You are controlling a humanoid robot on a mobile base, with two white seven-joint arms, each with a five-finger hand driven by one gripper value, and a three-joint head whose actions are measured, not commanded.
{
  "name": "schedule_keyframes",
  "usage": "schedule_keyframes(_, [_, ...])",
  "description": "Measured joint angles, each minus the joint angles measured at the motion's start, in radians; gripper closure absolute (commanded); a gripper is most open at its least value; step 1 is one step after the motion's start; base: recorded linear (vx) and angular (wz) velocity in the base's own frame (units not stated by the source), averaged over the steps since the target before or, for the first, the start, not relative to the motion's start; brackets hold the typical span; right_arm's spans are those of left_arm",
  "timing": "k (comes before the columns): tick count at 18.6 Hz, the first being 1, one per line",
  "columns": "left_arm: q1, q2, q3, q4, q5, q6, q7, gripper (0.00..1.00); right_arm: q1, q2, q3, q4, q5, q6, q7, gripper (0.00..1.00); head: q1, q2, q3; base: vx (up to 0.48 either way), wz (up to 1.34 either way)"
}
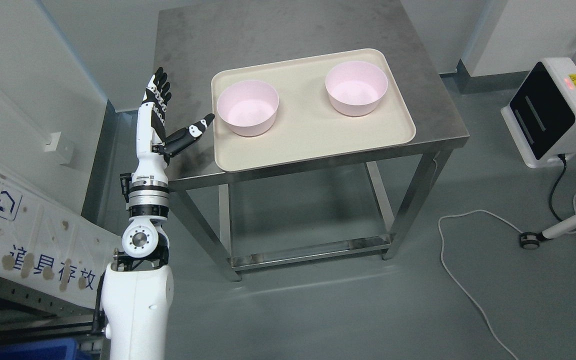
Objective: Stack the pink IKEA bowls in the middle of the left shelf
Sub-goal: 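Reach the left hand toward the pink bowl nearer the robot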
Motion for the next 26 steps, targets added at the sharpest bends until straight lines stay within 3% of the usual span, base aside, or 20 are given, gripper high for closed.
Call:
schedule_keyframes(6, [-0.052,0.000,0.007,-0.005,0.000,-0.001,-0.054,0.02,0.000,0.000,0.000,0.000,0.000,0.000,0.000,0.00,0.0000,0.000,0.000,0.000,0.00])
schedule_keyframes(12, [-0.236,0.044,-0.052,0.037,-0.064,0.241,-0.377,0.03,0.000,0.000,0.000,0.000,0.000,0.000,0.000,0.00,0.0000,0.000,0.000,0.000,0.01])
schedule_keyframes(14, [-0.295,0.067,-0.083,0.067,-0.121,0.271,-0.437,0.04,0.000,0.000,0.000,0.000,0.000,0.000,0.000,0.00,0.0000,0.000,0.000,0.000,0.00])
schedule_keyframes(19, [-0.362,0.112,-0.140,0.124,-0.238,0.294,-0.507,0.07,0.000,0.000,0.000,0.000,0.000,0.000,0.000,0.00,0.0000,0.000,0.000,0.000,0.00])
schedule_keyframes(26, [-0.401,0.143,-0.196,0.205,-0.374,0.301,-0.521,0.21,0.000,0.000,0.000,0.000,0.000,0.000,0.000,0.00,0.0000,0.000,0.000,0.000,0.00])
